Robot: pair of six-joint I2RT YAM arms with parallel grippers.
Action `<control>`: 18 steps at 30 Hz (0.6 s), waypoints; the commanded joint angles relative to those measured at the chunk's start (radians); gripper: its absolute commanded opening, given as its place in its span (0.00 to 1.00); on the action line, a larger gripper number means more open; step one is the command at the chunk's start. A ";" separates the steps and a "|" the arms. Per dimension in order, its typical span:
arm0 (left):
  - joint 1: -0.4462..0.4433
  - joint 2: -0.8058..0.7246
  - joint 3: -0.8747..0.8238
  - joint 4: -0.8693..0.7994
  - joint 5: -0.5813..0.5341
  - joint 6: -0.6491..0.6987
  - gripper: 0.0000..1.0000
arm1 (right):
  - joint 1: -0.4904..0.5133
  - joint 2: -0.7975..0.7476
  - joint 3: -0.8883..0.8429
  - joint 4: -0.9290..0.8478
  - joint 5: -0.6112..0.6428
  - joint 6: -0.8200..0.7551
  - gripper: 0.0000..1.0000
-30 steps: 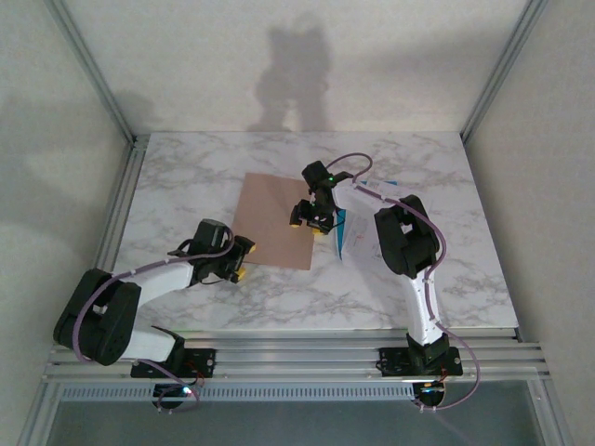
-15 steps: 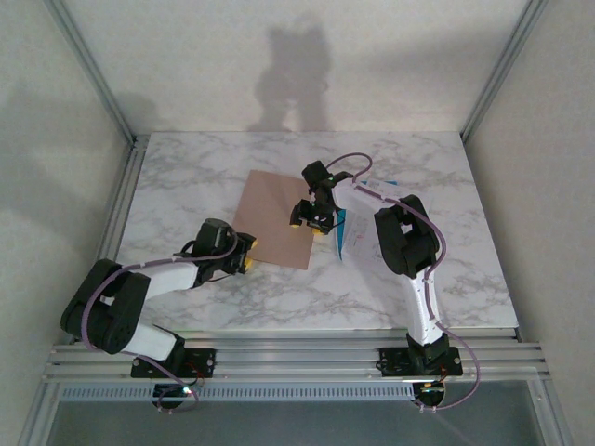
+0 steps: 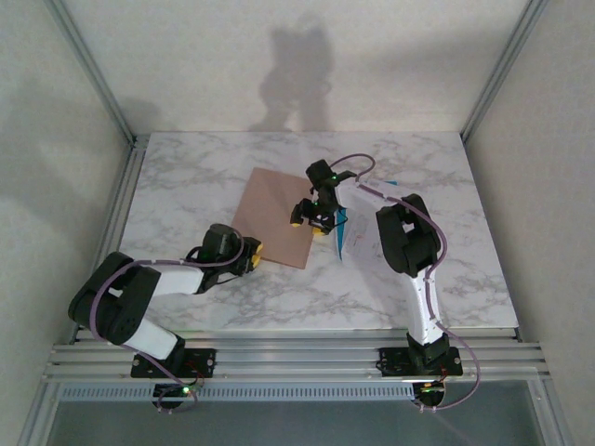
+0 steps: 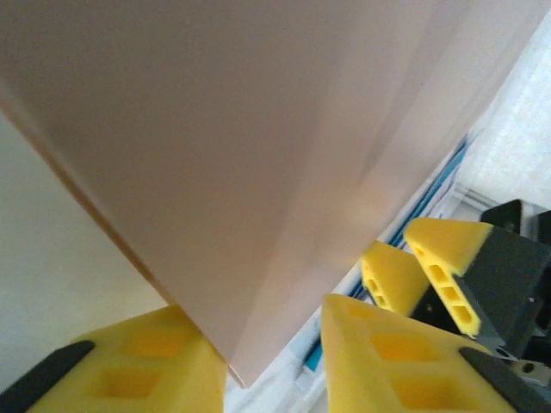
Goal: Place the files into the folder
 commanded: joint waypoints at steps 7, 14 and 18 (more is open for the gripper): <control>-0.016 -0.056 0.001 0.054 0.002 -0.020 0.19 | -0.035 0.003 -0.089 0.058 -0.125 0.032 0.64; -0.017 -0.073 -0.005 0.090 0.025 -0.049 0.00 | -0.048 -0.029 -0.095 0.108 -0.181 0.094 0.59; -0.016 -0.090 -0.010 0.097 0.041 -0.062 0.00 | -0.055 -0.060 -0.101 0.138 -0.200 0.140 0.53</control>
